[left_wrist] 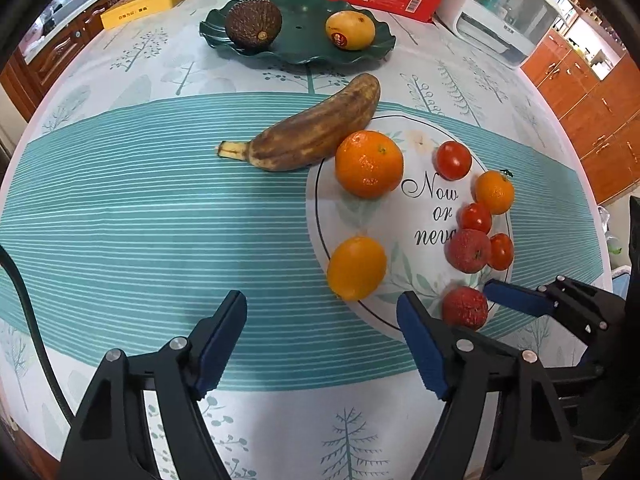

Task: Organize fruits
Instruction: 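Grasp the small orange with the left tool while the right tool grasps a lychee, then carry the small orange and lychee to the green plate with both tools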

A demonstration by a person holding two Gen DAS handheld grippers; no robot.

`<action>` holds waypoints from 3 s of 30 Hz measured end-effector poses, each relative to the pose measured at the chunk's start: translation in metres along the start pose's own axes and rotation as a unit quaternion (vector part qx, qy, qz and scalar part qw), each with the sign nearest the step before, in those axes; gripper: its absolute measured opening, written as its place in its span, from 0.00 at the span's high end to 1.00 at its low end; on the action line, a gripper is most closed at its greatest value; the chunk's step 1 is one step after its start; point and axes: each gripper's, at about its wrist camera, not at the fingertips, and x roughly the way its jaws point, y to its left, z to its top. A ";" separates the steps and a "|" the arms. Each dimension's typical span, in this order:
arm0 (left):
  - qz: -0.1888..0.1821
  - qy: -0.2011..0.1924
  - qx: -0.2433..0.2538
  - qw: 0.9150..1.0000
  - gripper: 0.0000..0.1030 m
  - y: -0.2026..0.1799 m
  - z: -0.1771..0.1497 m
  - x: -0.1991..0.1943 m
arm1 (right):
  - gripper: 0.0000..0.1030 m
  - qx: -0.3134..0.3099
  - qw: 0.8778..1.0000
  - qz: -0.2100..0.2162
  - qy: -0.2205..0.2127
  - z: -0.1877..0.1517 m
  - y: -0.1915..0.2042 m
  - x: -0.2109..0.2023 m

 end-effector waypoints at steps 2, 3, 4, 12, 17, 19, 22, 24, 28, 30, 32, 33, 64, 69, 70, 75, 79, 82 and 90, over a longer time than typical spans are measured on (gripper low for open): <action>-0.003 0.001 0.003 1.000 0.27 -0.001 0.003 0.003 | 0.60 0.000 1.000 -0.001 0.001 0.000 0.000 0.003; -0.004 0.001 0.005 1.000 0.27 -0.002 0.004 0.004 | 0.63 0.001 1.000 0.001 0.002 0.000 0.000 0.004; -0.007 0.002 0.007 1.000 0.28 -0.004 0.005 0.006 | 0.65 0.002 1.000 0.003 0.003 0.001 0.000 0.004; -0.023 0.013 0.019 0.999 0.45 -0.012 0.014 0.021 | 0.67 0.010 1.000 -0.005 -0.001 0.001 -0.006 0.004; -0.023 0.010 0.031 0.999 0.61 -0.019 0.019 0.025 | 0.67 0.020 1.000 -0.002 -0.001 0.002 -0.010 0.005; -0.019 0.011 0.038 0.999 0.69 -0.023 0.020 0.026 | 0.67 0.021 1.000 -0.002 -0.002 0.002 -0.010 0.005; -0.012 0.009 0.048 0.999 0.70 -0.029 0.019 0.026 | 0.67 0.025 1.000 -0.001 -0.002 0.002 -0.010 0.005; -0.012 0.010 0.052 0.999 0.70 -0.031 0.018 0.026 | 0.67 0.028 1.000 0.000 -0.003 0.002 -0.011 0.005; -0.013 0.013 0.056 0.998 0.71 -0.033 0.014 0.024 | 0.67 0.031 1.000 0.000 -0.002 0.001 -0.011 0.004; -0.013 0.012 0.054 0.998 0.71 -0.032 0.011 0.021 | 0.67 0.032 0.999 0.002 0.000 0.000 -0.010 0.004; -0.015 0.010 0.049 0.999 0.71 -0.030 0.008 0.017 | 0.67 0.032 0.999 0.004 0.001 0.000 -0.009 0.002; -0.016 0.009 0.045 0.999 0.71 -0.029 0.007 0.014 | 0.67 0.032 0.999 0.006 0.000 0.000 -0.008 0.000; 0.033 -0.111 0.065 0.991 0.71 0.011 0.136 -0.150 | 0.67 -0.021 0.993 -0.031 -0.115 0.174 0.023 -0.125; 0.048 -0.120 0.075 0.989 0.71 0.020 0.178 -0.157 | 0.67 -0.010 0.991 -0.039 -0.131 0.220 0.018 -0.132; 0.050 -0.121 0.077 0.988 0.71 0.022 0.187 -0.156 | 0.67 -0.006 0.990 -0.042 -0.134 0.231 0.016 -0.133; 0.058 -0.117 0.083 0.988 0.71 0.035 0.226 -0.148 | 0.67 0.010 0.988 -0.058 -0.143 0.275 0.006 -0.129; 0.061 -0.110 0.088 0.988 0.71 0.046 0.254 -0.131 | 0.67 0.015 0.987 -0.081 -0.141 0.303 -0.001 -0.112; 0.060 -0.100 0.092 0.989 0.71 0.055 0.275 -0.109 | 0.67 0.022 0.988 -0.086 -0.127 0.317 -0.007 -0.090; 0.040 -0.053 0.085 0.994 0.71 0.074 0.305 -0.036 | 0.67 0.035 0.994 -0.082 -0.068 0.322 -0.016 -0.017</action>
